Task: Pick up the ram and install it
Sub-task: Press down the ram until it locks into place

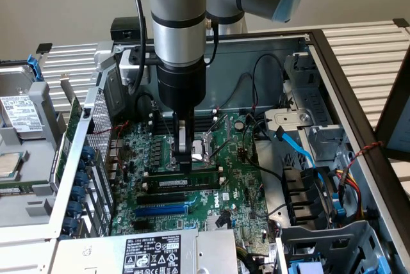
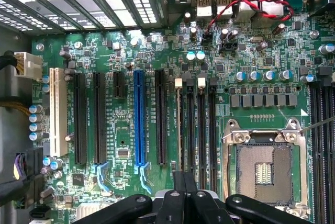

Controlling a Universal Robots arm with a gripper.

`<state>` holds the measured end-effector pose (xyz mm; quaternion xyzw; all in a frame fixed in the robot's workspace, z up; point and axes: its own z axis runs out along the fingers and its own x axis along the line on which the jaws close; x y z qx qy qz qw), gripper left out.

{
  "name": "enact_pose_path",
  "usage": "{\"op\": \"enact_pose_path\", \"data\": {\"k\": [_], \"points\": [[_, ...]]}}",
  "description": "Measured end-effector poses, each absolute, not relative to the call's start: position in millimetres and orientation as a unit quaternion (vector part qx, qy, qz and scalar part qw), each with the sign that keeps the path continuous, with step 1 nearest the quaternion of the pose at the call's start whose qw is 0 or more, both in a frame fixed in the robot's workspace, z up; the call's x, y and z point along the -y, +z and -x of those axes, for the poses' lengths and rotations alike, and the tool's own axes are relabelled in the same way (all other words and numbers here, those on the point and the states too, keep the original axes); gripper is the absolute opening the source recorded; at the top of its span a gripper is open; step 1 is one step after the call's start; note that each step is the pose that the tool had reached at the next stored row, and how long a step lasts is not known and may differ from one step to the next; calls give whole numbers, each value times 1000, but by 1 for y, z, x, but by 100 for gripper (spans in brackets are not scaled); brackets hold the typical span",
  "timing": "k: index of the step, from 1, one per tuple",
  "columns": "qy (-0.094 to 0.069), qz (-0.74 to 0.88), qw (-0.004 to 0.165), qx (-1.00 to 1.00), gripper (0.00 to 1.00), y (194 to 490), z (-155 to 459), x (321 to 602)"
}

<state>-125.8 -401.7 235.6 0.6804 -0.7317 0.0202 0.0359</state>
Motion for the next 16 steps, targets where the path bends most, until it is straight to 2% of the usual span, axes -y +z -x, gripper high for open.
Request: {"op": "enact_pose_path", "data": {"k": [16], "points": [[21,-680,35,732,11,233,126,402]]}}
